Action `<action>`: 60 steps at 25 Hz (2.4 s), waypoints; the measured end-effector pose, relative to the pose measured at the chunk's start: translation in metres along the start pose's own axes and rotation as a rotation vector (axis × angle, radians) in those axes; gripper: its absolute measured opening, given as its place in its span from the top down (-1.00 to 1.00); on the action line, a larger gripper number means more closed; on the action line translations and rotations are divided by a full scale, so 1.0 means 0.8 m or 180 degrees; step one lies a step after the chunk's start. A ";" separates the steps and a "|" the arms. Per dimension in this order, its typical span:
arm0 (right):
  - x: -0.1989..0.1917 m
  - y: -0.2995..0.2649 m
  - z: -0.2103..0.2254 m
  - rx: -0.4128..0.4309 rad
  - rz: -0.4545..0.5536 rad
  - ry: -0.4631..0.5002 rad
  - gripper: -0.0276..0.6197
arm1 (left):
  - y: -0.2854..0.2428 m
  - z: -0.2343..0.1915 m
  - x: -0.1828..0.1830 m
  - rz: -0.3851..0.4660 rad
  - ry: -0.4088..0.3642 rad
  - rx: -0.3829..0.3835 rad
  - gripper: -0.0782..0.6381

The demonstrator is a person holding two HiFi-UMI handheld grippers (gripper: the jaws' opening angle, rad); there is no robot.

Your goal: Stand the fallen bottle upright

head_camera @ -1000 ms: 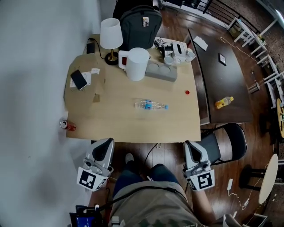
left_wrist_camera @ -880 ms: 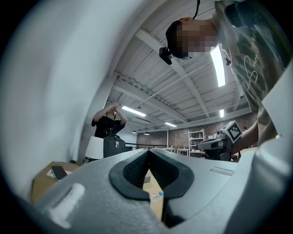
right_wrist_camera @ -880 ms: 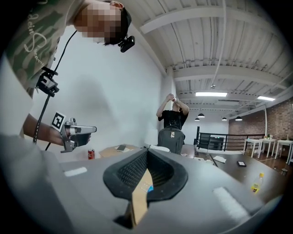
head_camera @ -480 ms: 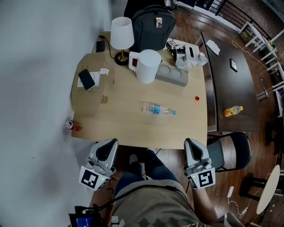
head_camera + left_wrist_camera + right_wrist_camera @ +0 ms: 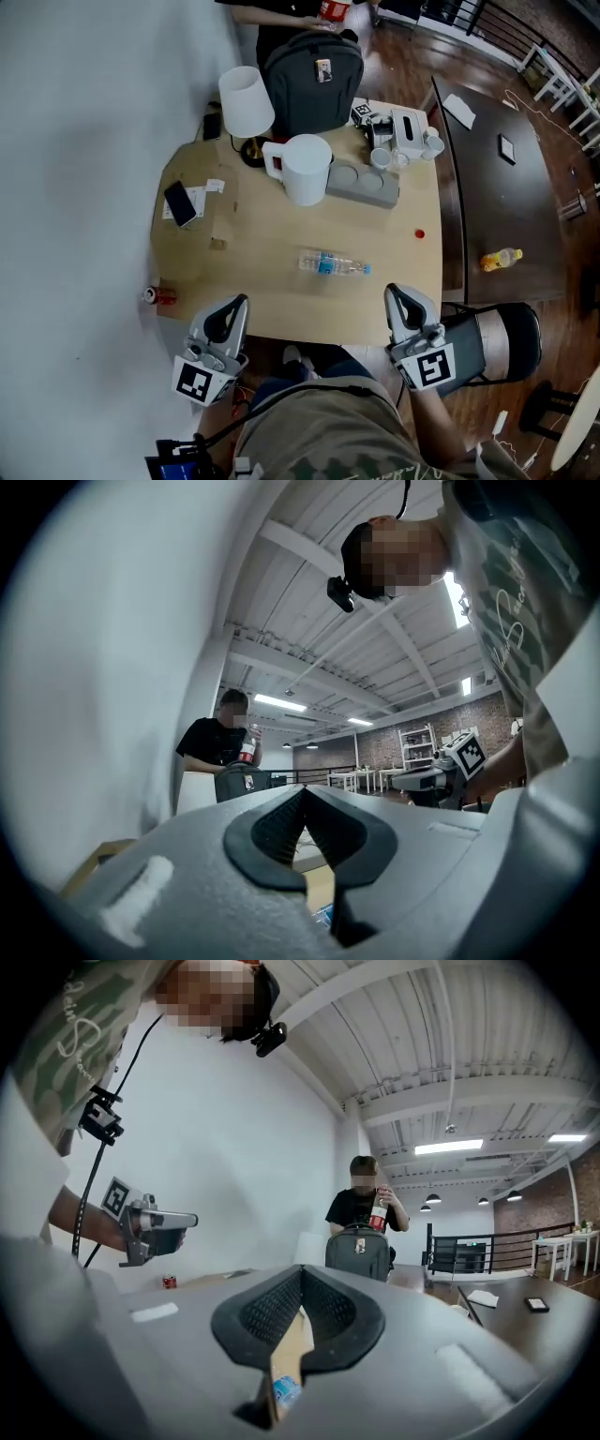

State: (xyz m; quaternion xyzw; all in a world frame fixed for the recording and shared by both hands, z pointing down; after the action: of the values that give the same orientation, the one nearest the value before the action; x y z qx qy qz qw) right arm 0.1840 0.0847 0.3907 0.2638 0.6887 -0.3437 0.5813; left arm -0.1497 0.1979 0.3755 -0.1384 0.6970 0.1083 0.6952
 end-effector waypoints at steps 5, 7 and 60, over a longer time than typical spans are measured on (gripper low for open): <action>-0.019 -0.012 0.047 0.0045 -0.0062 -0.0090 0.91 | -0.042 0.011 0.000 -0.0102 -0.0055 0.0022 0.78; -0.025 -0.019 0.064 0.0085 -0.0086 -0.0088 0.91 | -0.054 0.013 -0.002 -0.0119 -0.0048 0.0066 0.78; -0.049 -0.120 0.086 0.0225 -0.0779 0.0083 0.91 | -0.190 -0.095 -0.019 0.0070 0.0054 -0.0316 0.78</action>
State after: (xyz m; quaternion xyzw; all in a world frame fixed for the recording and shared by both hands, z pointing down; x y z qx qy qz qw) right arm 0.1602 -0.0274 0.4389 0.2026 0.7108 -0.4326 0.5163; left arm -0.1689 0.0298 0.3975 -0.1659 0.6982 0.1491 0.6803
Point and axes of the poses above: the fingertips, and each gripper's own axes: y backward along the fingers, z to its right, x out of its top, the point moved 9 cm from there along y, backward along the fingers, and after that the axes turned 5 degrees about -z, right-handed, at the moved point
